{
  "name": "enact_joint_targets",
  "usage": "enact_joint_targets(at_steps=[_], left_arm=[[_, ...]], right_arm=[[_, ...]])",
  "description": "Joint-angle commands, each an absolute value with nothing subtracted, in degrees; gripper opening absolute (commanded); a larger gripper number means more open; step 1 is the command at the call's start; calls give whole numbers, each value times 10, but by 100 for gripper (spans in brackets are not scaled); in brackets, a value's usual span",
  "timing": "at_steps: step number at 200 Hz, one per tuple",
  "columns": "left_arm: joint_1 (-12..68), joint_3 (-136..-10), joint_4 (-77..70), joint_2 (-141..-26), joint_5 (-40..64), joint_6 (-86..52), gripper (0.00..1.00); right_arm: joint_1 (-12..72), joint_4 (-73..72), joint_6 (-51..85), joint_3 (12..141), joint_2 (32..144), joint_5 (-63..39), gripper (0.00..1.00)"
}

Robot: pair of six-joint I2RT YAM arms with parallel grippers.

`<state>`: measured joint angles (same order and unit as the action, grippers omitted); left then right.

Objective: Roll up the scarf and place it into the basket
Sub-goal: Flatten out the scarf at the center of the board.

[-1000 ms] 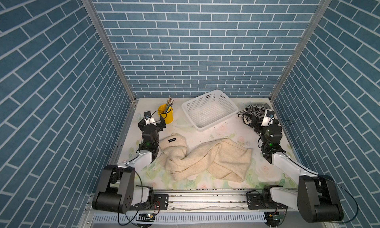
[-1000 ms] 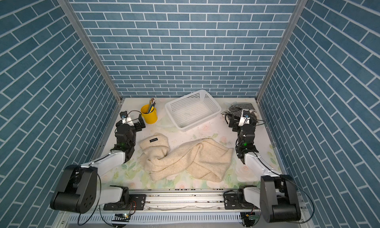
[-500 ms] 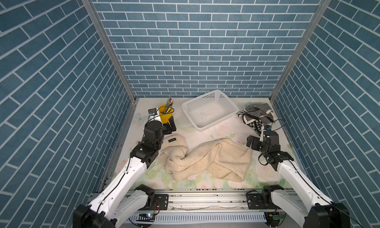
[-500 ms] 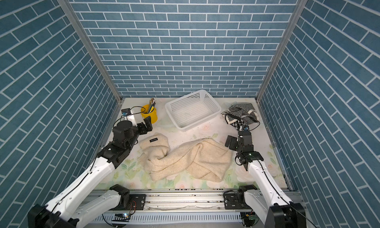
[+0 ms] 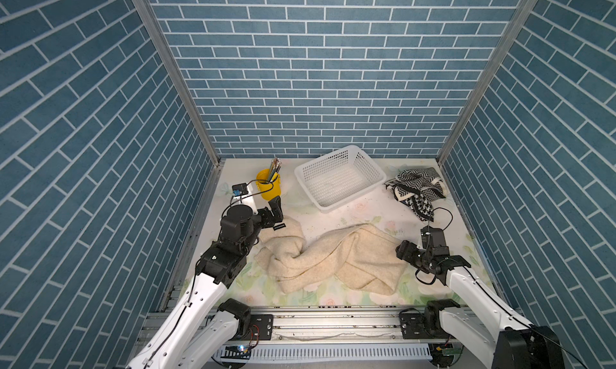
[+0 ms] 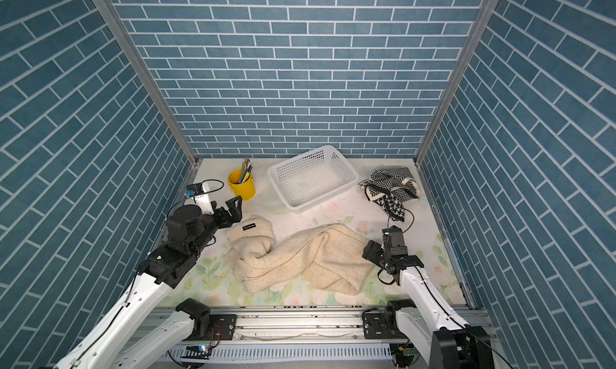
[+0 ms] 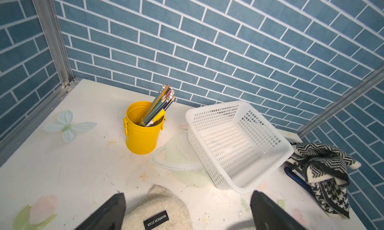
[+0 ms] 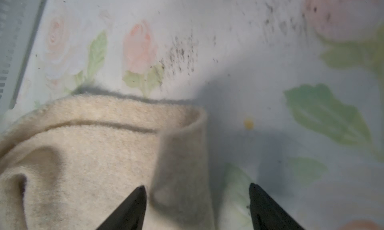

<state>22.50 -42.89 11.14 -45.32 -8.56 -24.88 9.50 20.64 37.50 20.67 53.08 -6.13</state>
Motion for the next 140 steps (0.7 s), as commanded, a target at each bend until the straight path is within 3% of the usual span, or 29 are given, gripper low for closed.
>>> enact_joint_targets(at_steps=[1, 12, 36, 82, 140], left_arm=[[227, -418, 91, -466, -70, -252, 100], [227, -418, 86, -475, -66, -254, 100], [227, -418, 82, -486, -63, -252, 100], [227, -434, 85, -498, -55, -252, 100], [227, -441, 85, -523, -37, -263, 100]], right_arm=[[98, 210, 392, 206, 540, -66, 32], [98, 208, 390, 218, 554, -65, 0], [98, 234, 357, 299, 557, 4, 0], [95, 337, 204, 571, 646, 285, 0], [72, 316, 165, 576, 698, 362, 0]])
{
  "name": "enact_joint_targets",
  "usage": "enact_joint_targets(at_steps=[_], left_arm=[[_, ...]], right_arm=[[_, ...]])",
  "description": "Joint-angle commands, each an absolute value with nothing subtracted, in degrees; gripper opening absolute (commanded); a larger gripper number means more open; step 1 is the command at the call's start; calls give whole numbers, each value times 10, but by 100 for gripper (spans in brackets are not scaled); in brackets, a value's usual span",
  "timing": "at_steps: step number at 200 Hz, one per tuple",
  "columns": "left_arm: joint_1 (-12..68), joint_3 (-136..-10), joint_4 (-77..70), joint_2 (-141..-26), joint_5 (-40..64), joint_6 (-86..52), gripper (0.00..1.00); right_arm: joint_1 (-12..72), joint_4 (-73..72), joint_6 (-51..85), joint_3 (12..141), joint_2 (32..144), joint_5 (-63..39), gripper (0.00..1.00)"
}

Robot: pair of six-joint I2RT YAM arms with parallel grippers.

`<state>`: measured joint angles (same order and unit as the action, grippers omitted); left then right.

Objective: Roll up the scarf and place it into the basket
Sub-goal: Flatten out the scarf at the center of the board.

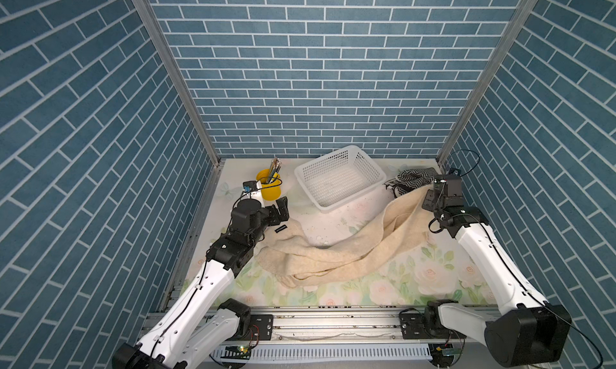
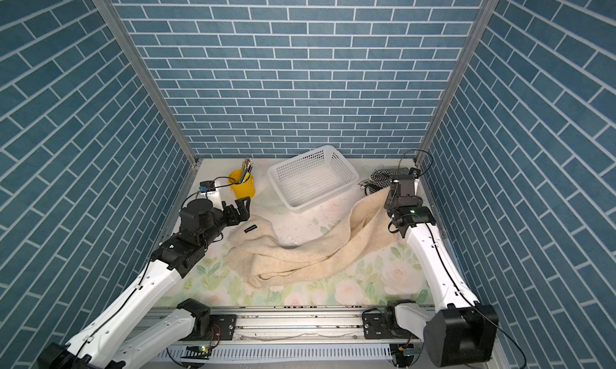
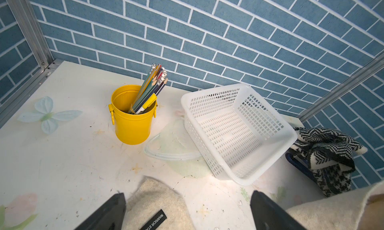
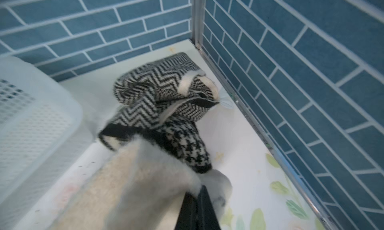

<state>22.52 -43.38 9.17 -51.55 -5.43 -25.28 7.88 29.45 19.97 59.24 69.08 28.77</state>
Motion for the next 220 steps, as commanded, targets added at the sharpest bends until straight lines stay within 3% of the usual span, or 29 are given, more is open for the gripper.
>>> enact_joint_targets(at_steps=[1, 105, 141, 201, 216, 220], left_arm=[[227, -440, 84, -524, -37, -264, 100], [231, -288, 63, -622, 95, -517, 100], [266, -245, 83, -592, 72, -583, 100], [280, -214, 88, -675, 41, -648, 100], [281, -197, 63, -694, 39, -658, 76], [281, -193, 57, -699, 38, -661, 64]], right_arm=[[72, 316, 165, 575, 697, 363, 0], [70, 348, 174, 548, 568, 398, 0], [70, 340, 167, 543, 561, 388, 0], [69, 326, 158, 537, 547, 357, 0], [69, 323, 156, 536, 544, 351, 0], [70, 322, 156, 535, 544, 348, 0]])
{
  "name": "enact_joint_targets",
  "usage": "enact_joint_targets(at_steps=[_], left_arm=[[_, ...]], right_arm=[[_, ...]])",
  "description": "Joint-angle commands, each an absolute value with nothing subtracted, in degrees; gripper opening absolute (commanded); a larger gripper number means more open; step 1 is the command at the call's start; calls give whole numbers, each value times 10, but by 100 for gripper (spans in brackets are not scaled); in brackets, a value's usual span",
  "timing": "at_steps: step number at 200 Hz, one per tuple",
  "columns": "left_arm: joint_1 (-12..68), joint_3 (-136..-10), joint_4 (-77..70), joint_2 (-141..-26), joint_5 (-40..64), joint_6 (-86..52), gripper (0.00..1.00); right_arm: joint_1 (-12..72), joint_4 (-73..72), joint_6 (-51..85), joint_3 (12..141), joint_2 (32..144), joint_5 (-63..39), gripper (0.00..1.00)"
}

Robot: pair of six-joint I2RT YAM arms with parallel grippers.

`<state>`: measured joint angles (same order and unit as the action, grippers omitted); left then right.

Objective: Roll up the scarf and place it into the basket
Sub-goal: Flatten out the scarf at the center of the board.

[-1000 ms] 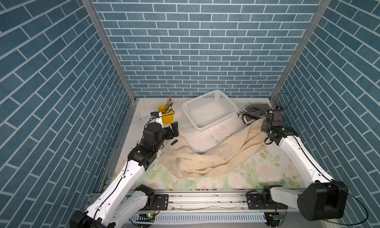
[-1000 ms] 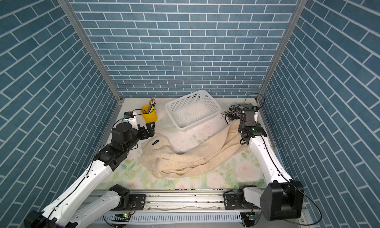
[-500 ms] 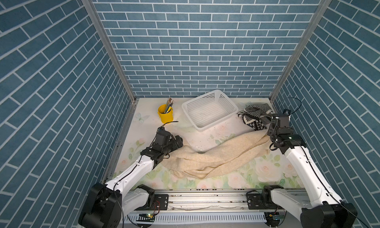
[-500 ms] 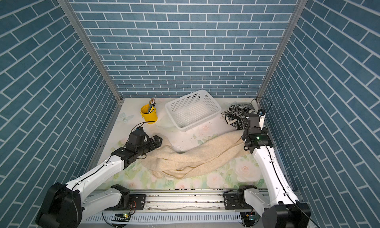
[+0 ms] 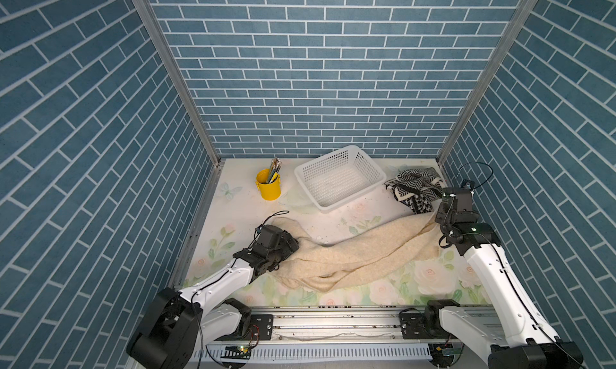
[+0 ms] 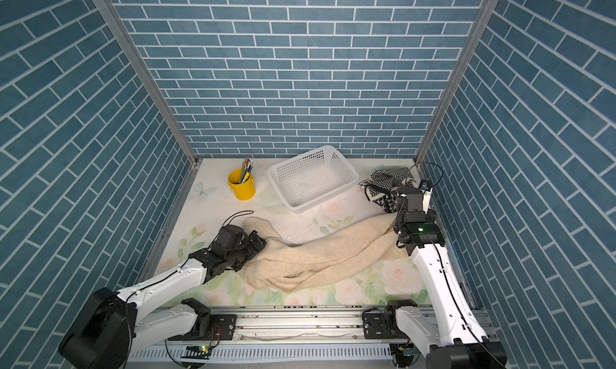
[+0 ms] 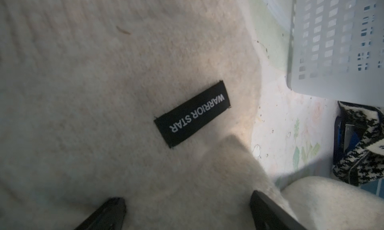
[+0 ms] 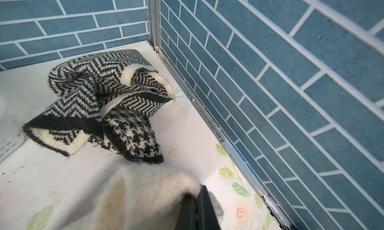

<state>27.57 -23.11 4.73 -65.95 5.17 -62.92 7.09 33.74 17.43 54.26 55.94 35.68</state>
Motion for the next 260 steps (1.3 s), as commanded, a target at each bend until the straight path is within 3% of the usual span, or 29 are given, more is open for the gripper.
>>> enact_joint_targets(at_steps=[1, 21, 49, 94, 138, 177, 213, 260], left_arm=[[281, -193, 55, -701, 39, -662, 60], [280, -196, 51, -730, 34, -665, 0], [279, -241, 111, -733, -12, -645, 0], [221, -394, 307, -578, -225, -565, 0], [57, -494, 320, -550, -202, -422, 0], [-1, -568, 308, -580, -186, -363, 0], [-27, -578, 295, -591, -143, -357, 0], [-37, -531, 288, -572, -112, -351, 0]], right_arm=[[70, 322, 156, 535, 544, 348, 0], [70, 321, 156, 538, 540, 334, 0], [71, 309, 158, 542, 529, 276, 0], [105, 223, 130, 519, 481, 32, 0], [126, 181, 122, 516, 498, -114, 0], [148, 110, 159, 540, 551, -156, 0], [170, 136, 152, 576, 606, -112, 0], [172, 169, 145, 508, 554, -92, 0]])
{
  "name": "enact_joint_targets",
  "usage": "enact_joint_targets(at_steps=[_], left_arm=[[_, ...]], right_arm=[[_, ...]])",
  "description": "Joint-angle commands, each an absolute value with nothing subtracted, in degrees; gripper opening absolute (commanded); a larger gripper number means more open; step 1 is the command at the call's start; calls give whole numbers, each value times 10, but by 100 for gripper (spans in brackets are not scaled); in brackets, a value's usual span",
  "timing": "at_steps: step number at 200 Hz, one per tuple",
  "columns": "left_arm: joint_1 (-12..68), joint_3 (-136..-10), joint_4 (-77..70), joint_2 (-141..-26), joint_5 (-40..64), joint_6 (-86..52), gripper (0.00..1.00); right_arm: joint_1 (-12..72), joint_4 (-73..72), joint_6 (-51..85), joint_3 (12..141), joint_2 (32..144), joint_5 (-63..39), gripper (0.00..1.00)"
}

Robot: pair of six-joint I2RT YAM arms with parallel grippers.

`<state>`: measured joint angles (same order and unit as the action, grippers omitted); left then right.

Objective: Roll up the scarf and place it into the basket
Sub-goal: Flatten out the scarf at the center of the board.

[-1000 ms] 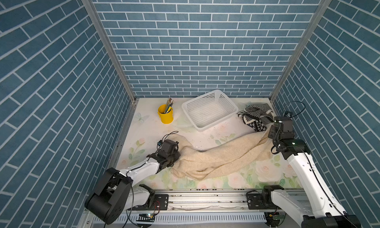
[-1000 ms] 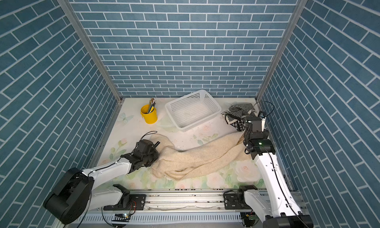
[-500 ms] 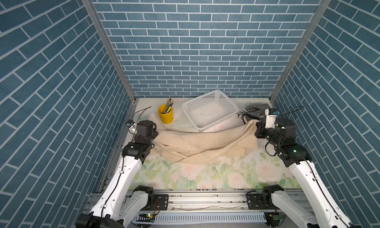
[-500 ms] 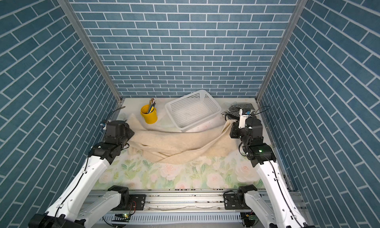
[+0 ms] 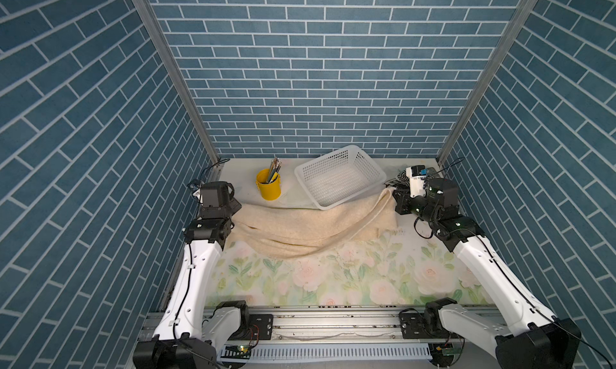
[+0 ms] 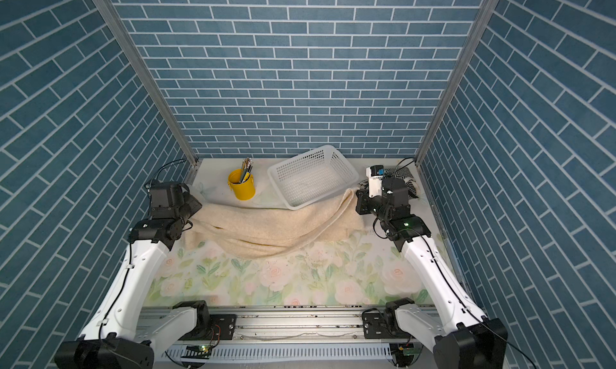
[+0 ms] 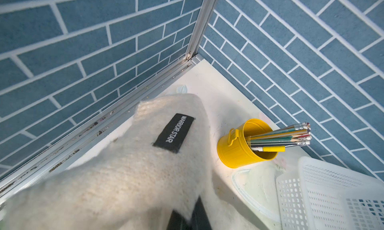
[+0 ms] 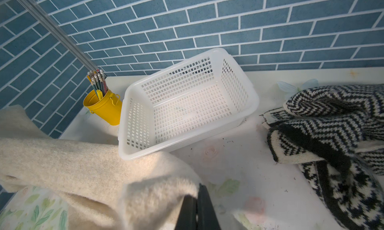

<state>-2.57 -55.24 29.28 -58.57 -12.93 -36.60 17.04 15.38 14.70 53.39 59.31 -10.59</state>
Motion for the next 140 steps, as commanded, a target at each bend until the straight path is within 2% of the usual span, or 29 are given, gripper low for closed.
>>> enact_joint_targets(at_steps=[1, 25, 27, 37, 52, 55, 58, 96, 127, 140], left_arm=[[-37, -530, 288, -572, -112, -350, 0], [-48, -518, 279, -568, -82, -347, 0], [-49, -518, 278, -567, -79, -346, 3], [-50, -517, 272, -566, -63, -348, 27], [-53, -521, 266, -560, -41, -349, 84], [-53, -523, 265, -558, -39, -349, 94], [-54, -525, 267, -555, -38, -348, 99], [-55, -580, 302, -528, -36, -327, 100], [-55, -602, 308, -522, -20, -323, 100], [-54, -607, 313, -524, -19, -321, 100]], right_arm=[[172, 170, 145, 507, 553, -92, 0], [172, 192, 136, 501, 541, -95, 0], [173, 192, 136, 502, 541, -94, 0], [173, 196, 138, 509, 547, -86, 0], [173, 198, 138, 521, 558, -90, 0], [174, 199, 139, 523, 561, -90, 0], [174, 199, 138, 525, 563, -90, 0], [175, 186, 132, 541, 613, -101, 0], [183, 153, 113, 642, 705, -140, 0], [206, 181, 96, 694, 704, -137, 0]])
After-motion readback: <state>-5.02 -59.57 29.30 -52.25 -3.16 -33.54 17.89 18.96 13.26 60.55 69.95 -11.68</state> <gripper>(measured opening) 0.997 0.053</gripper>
